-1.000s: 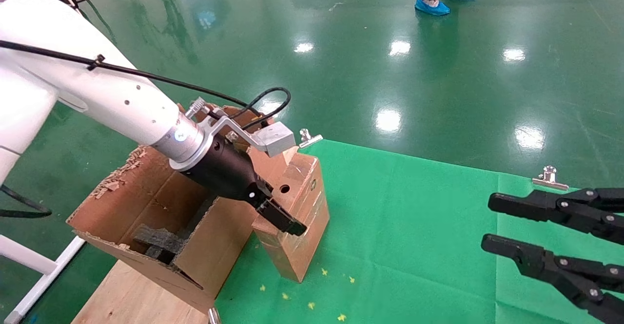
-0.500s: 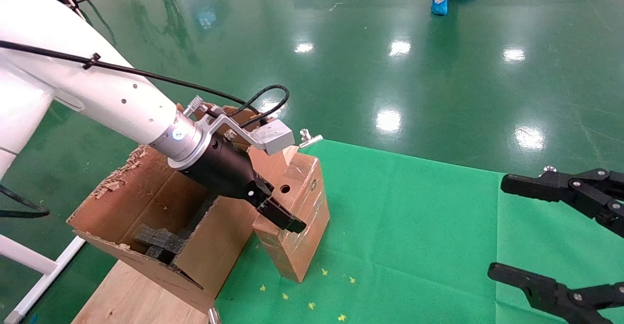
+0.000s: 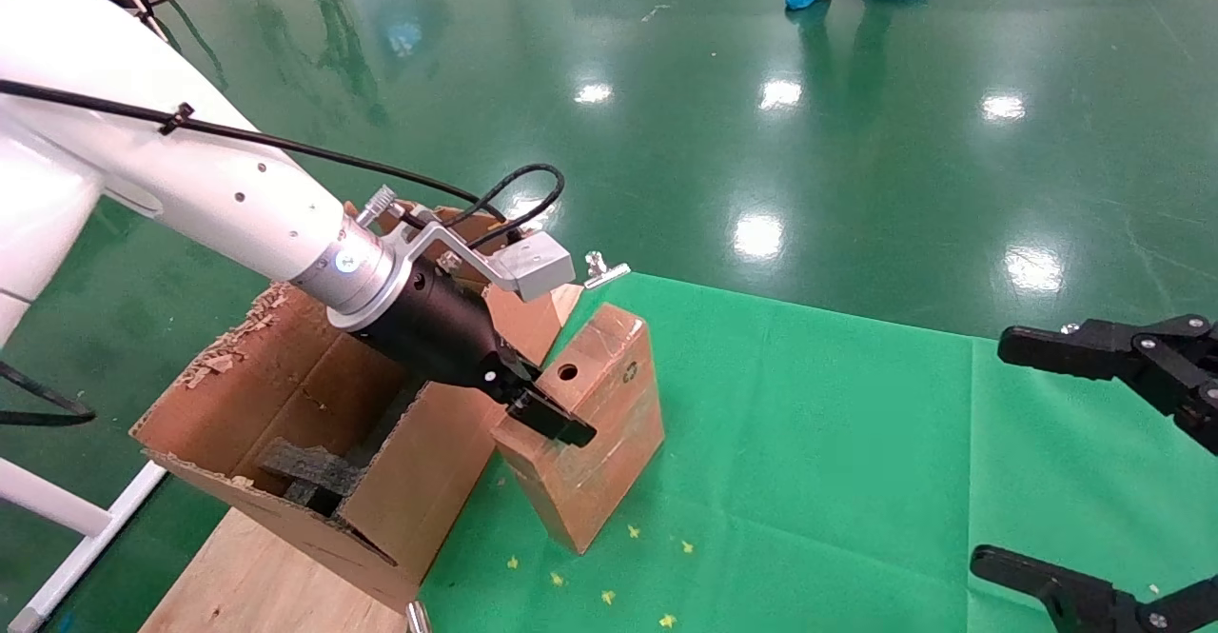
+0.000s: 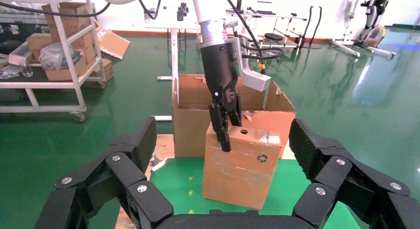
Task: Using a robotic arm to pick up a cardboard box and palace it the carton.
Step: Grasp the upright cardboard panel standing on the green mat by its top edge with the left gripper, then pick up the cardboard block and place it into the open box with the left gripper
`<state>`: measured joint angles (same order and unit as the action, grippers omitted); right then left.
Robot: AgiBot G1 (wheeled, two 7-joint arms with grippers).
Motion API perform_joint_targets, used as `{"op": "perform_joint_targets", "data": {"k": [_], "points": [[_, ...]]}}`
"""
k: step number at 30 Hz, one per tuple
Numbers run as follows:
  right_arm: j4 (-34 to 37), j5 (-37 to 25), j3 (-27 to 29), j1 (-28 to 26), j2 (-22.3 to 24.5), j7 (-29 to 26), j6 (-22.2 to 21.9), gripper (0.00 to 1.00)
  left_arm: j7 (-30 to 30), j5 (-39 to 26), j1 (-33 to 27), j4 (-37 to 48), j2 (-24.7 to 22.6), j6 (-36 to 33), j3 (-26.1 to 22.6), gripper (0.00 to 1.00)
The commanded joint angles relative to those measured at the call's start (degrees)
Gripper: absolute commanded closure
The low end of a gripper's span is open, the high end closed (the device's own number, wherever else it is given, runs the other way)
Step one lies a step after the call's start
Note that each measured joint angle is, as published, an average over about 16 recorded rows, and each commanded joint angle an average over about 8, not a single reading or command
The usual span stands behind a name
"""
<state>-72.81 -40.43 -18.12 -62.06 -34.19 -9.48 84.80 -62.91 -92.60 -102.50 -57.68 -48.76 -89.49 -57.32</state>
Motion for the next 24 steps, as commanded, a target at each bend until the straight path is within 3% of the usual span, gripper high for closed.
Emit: {"op": "perform_joint_targets", "data": {"k": [1,14,24], "points": [[0.0,0.0,0.0,0.0,0.0,0.0,0.0,0.0,0.01,0.02,0.01,-0.01,0.01,0.01,0.02,1.0],[0.02,0.0,-0.01,-0.01,0.0,0.01,0.0,0.0,-0.1,2.3,-1.41,-0.64,1.42,0.3,0.6,1.0],[0.02,0.01,-0.03,-0.02,0.0,0.02,0.0,0.0,1.53,3.96,-9.53,3.63,6.59,5.6,6.14,1.0]]}}
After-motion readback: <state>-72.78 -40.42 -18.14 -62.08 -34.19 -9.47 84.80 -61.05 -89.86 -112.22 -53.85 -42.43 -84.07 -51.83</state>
